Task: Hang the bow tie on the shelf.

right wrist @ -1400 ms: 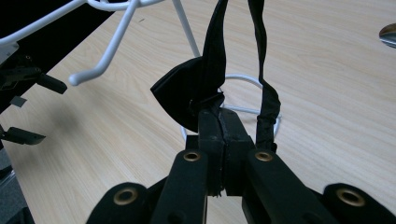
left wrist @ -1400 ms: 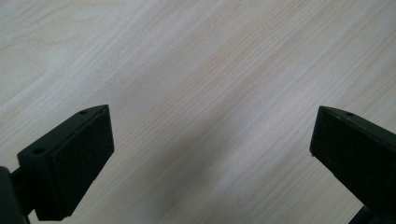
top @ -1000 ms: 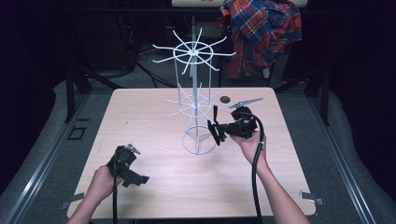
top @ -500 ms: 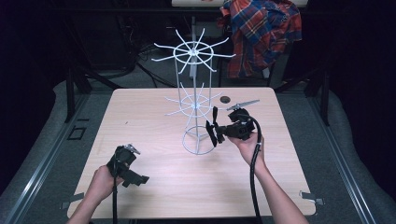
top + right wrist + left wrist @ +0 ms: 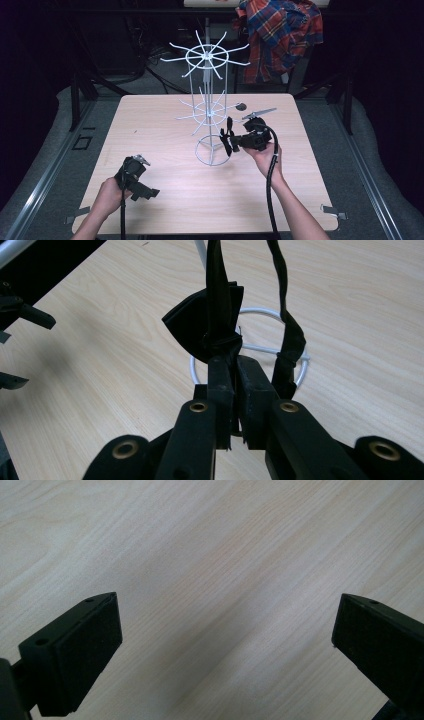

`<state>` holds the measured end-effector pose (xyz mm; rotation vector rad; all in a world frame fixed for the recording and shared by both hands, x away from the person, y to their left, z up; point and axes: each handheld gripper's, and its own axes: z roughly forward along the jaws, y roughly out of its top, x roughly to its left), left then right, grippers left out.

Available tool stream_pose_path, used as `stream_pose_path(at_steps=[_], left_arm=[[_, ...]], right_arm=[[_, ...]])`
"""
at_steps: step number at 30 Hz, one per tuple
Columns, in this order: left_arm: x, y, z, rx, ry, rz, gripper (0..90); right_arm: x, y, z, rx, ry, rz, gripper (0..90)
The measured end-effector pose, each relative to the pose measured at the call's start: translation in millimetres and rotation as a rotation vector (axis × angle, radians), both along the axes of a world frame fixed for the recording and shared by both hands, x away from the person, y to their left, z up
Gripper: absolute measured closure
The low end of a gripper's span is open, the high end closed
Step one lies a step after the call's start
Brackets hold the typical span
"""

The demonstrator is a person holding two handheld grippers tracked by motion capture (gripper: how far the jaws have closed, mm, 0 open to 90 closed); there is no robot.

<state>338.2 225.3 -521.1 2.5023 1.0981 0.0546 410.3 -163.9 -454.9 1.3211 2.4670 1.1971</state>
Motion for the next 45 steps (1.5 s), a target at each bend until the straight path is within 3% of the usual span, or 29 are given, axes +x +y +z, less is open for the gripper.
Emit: stream_pose_path(at_steps=[10, 20, 22, 23, 31, 38, 45], left_arm=[[-0.2, -0.2, -0.5, 0.001, 0.000, -0.003, 0.0], [-0.5, 0.4, -0.1, -0.005, -0.002, -0.002, 0.0], [-0.5, 0.3, -0.1, -0.005, -0.003, -0.003, 0.0], [-0.5, 0.4, 0.0, -0.004, -0.003, -0.002, 0.0], [-0.5, 0.8, 0.0, -0.008, -0.004, 0.000, 0.0], [-0.8, 1.3, 0.7, -0.010, -0.007, -0.001, 0.0], [-1.2, 1.4, 1.3, -0.013, -0.006, -0.004, 0.0]], right_arm=[[-0.4, -1.8, 0.9, 0.001, 0.000, 0.009, 74.7], [-6.7, -6.7, 10.2, -0.006, -0.019, 0.022, 56.6], [-9.3, -7.9, 12.9, -0.010, -0.026, 0.015, 51.4], [-11.9, -10.8, 16.8, -0.035, -0.037, 0.012, 43.9], [-28.0, -28.6, 33.3, -0.077, -0.090, -0.033, 26.6], [-43.3, -44.8, 38.5, -0.108, -0.121, -0.056, 17.7], [-58.2, -59.0, 36.7, -0.133, -0.118, -0.067, 14.4]])
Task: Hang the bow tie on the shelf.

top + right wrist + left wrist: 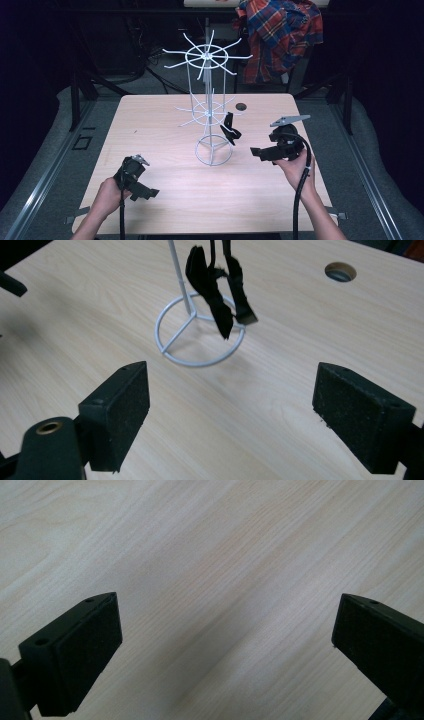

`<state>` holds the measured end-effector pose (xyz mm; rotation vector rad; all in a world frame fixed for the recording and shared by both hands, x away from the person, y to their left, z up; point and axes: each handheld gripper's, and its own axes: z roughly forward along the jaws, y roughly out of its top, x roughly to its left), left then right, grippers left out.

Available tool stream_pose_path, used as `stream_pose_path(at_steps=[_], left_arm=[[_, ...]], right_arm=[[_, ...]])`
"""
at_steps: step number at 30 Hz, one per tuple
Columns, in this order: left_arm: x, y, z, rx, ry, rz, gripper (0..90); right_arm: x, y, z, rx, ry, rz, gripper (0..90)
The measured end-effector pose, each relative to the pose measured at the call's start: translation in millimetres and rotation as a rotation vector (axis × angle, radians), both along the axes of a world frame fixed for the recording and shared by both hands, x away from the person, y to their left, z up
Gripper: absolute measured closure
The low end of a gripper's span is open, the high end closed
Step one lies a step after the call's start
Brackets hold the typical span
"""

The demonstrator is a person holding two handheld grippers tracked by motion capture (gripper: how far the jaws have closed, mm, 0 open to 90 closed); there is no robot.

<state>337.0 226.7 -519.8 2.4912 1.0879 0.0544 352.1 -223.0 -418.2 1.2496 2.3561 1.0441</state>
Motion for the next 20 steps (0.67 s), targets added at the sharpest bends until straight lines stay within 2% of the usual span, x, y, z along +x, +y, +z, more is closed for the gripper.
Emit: stream_pose_path(at_steps=[5, 7, 10, 16, 17, 20], left_arm=[[-0.4, -0.8, 0.2, 0.001, -0.003, -0.001, 0.0], [-0.4, -0.6, 0.5, 0.003, -0.005, -0.003, 0.0], [-0.4, -0.7, 0.2, -0.001, -0.002, -0.003, 0.0], [-0.6, -2.3, -0.1, 0.002, 0.004, -0.012, 0.0], [-0.4, -2.7, -0.4, 0.002, 0.006, -0.013, 0.0], [0.0, -4.3, -0.8, 0.004, 0.008, -0.012, 0.0]], right_arm=[[-11.7, -6.4, -8.0, -0.033, 0.012, -0.002, 13.7], [-17.9, -7.4, -12.2, -0.058, 0.002, -0.007, 13.7], [-26.6, -9.2, -22.6, -0.079, 0.015, -0.002, 13.2], [-40.6, -10.8, -48.0, -0.192, 0.071, 0.023, 8.5], [-42.1, -11.0, -51.5, -0.225, 0.076, 0.035, 8.7], [-43.3, -11.1, -59.0, -0.275, 0.101, 0.061, 10.5]])
